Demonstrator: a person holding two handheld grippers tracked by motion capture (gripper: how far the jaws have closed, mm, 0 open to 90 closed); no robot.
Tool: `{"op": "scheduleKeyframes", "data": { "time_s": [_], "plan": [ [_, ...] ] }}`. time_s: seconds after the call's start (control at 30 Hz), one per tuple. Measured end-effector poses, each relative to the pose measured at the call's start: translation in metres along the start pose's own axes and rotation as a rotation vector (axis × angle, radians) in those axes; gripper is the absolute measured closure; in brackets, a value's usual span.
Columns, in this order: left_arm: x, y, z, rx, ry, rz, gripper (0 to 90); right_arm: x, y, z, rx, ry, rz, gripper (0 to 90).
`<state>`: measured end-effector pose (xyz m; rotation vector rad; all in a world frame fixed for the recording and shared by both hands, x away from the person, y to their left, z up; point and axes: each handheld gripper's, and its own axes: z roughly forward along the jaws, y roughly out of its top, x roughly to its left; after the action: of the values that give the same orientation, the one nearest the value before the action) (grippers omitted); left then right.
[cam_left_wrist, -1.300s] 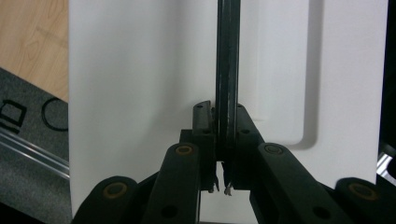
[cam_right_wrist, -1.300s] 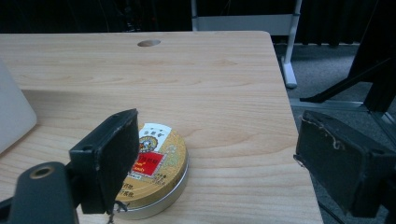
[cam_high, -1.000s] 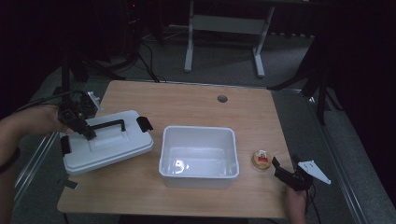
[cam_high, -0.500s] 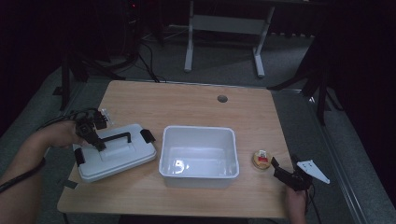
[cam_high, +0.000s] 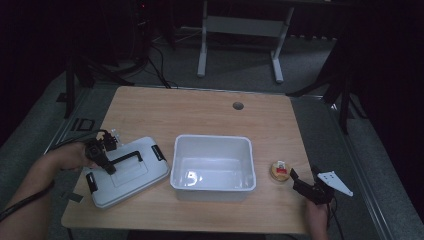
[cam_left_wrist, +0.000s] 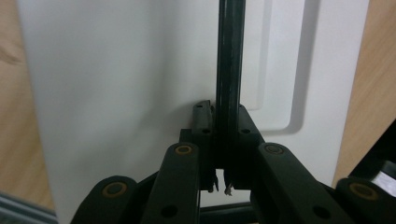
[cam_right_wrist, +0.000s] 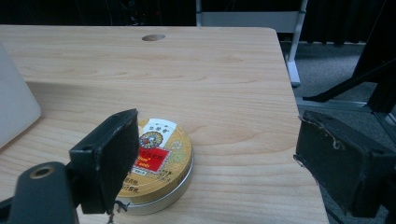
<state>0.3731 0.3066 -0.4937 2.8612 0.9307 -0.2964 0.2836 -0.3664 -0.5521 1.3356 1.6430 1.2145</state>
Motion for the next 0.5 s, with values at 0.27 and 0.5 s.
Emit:
{"op": "scheduleKeyframes", "data": {
  "time_s": [0.27, 0.5],
  "plan": [
    [0.0026, -0.0024, -0.0015, -0.037, -0.013, -0.026, 77.8, 0.0, 0.0005, -0.0002, 0.014, 0.015, -0.002, 13.2],
    [0.006, -0.0021, -0.0028, -0.04, -0.041, -0.098, 50.3, -0.0093, 0.0016, -0.0054, 0.098, 0.072, -0.006, 13.1]
  ]
}}
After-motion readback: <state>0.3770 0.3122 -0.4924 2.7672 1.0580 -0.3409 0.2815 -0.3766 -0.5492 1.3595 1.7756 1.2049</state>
